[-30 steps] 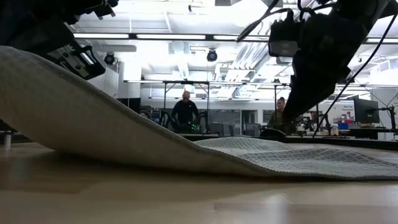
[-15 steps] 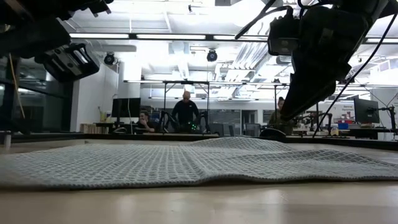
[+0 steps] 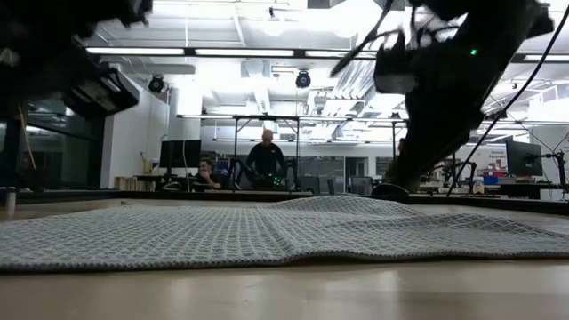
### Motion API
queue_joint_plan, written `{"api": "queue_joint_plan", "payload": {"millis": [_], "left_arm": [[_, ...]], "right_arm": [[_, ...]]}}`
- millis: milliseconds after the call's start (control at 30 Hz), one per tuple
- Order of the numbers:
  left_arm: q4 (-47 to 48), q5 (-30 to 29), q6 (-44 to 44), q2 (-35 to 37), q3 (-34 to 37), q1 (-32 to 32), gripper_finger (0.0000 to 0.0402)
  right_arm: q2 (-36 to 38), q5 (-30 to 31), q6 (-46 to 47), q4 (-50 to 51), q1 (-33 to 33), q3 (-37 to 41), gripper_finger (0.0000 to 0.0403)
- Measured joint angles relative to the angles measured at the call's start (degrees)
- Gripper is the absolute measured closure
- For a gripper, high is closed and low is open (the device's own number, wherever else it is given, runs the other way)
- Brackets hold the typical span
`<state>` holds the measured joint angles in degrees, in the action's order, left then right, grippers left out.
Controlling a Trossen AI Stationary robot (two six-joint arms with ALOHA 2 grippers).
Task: Fold microfiber towels
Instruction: Fold the gray microfiber towel
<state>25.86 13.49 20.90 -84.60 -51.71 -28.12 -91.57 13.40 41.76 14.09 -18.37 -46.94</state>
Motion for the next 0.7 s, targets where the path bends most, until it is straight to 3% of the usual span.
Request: {"api": "queue_joint_plan", "payload": {"millis": [200,400,700], "left_arm": [[-0.4,-14.6,-1.7,0.0,3.7,1.2,0.0336],[-6.4,-17.4,-4.9,-0.1,9.0,8.1,0.0336],[-8.0,-20.6,-8.5,-0.1,13.2,21.6,0.0336]], "right_arm": [[-3.4,0.6,-3.2,-1.4,4.0,0.0,0.0295],[-3.5,1.7,-6.7,-3.3,7.2,0.0,0.0295],[-3.5,1.4,-10.7,-6.9,11.4,0.0,0.0295]]}}
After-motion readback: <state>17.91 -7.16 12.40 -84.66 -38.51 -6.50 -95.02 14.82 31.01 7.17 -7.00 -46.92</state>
